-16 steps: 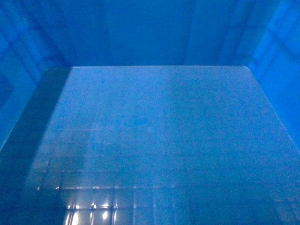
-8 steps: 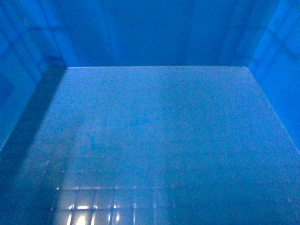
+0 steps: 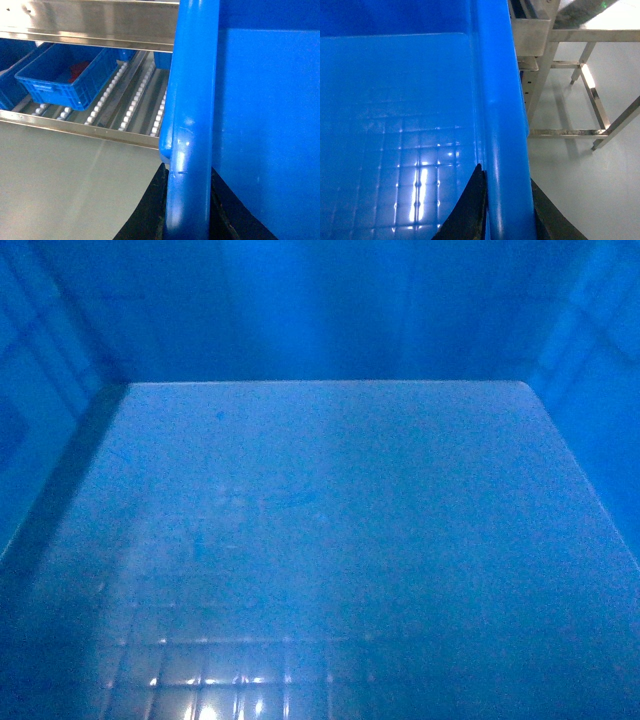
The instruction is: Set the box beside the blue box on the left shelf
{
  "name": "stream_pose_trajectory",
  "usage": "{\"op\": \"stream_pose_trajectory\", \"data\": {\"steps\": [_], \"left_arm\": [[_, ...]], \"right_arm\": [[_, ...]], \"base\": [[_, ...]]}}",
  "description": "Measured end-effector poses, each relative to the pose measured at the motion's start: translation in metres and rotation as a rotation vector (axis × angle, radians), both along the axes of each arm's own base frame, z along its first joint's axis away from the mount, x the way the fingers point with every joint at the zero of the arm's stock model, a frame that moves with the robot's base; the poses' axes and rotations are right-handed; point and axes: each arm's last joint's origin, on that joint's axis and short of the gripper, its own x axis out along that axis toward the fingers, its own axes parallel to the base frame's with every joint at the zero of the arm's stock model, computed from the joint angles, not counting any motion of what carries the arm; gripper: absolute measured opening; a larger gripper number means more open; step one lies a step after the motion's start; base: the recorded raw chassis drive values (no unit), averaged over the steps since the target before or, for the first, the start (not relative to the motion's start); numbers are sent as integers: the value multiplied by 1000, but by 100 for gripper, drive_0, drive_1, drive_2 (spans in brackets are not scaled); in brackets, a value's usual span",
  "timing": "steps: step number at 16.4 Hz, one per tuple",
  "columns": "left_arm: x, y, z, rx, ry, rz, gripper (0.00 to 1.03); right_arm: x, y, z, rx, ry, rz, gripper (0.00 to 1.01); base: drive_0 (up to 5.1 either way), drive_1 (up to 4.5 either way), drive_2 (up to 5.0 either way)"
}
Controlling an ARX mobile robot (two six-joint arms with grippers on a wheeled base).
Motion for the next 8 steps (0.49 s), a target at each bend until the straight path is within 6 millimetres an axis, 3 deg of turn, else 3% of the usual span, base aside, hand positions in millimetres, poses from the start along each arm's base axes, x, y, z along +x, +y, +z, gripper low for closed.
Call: {"op": "stream_pose_trajectory", "data": {"steps": [8], "left_arm": [[0, 0, 0, -1, -1, 0, 14]], "right_arm": [[0, 0, 0, 0, -1, 0, 11]], "base": [[-499, 263, 219]]}}
